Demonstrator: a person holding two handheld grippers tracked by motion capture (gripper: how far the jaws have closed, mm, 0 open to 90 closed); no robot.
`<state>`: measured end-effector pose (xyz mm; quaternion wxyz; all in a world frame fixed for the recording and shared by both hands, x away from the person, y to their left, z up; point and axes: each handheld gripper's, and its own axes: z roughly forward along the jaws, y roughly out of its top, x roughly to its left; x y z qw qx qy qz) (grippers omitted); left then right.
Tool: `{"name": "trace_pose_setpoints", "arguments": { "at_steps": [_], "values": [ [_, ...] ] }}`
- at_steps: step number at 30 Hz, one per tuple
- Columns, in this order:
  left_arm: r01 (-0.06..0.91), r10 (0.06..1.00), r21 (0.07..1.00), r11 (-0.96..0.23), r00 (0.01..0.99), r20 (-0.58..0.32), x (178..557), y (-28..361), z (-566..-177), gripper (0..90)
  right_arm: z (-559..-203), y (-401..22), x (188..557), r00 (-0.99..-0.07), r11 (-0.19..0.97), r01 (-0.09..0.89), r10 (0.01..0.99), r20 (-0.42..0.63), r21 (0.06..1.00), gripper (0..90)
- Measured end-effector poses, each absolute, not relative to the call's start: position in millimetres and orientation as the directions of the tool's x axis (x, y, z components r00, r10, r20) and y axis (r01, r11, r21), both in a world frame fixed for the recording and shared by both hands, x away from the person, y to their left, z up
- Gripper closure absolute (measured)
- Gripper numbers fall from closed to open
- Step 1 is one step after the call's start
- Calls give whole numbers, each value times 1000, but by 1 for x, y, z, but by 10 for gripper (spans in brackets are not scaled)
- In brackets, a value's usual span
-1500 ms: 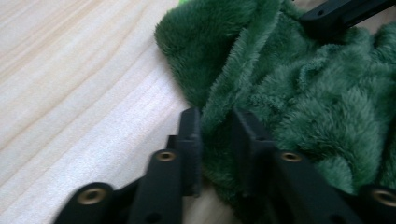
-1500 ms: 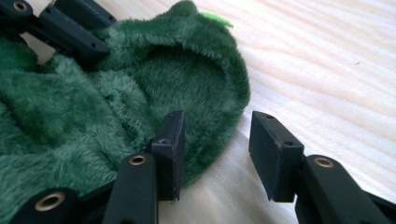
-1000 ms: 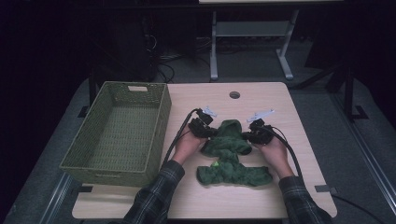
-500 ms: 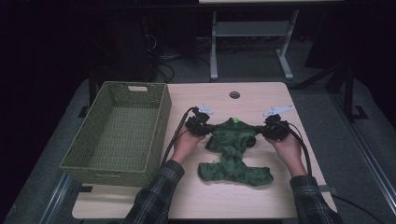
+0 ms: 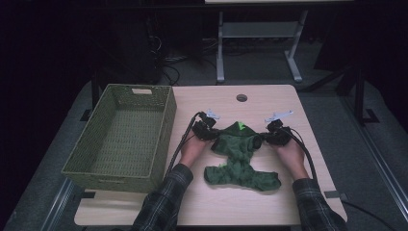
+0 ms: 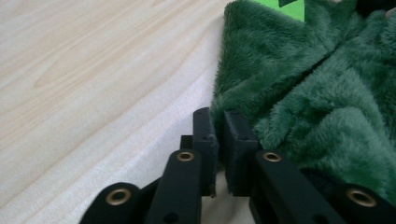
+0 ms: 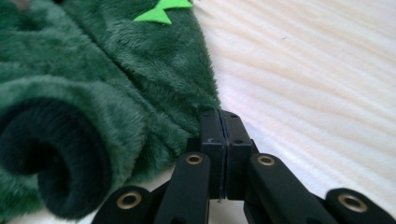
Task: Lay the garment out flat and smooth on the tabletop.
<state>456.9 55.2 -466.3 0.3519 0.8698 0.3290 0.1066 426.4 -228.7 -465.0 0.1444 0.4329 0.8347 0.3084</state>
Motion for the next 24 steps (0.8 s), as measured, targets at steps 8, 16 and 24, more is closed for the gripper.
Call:
{"name": "trace_pose_setpoints", "arguments": {
  "at_steps": [8,16,24],
  "values": [
    [502,641,711,-492,762,-93,448,61,-437,618,-450,-236,423,-578,385,613,814,60,690,714],
    [471,597,722,-507,796,-100,422,68,-409,456,-424,-237,403,-608,375,592,789,90,713,646],
    [448,561,713,-539,823,-93,386,83,-403,326,-408,-225,379,-649,379,571,751,118,728,627]
  ]
}}
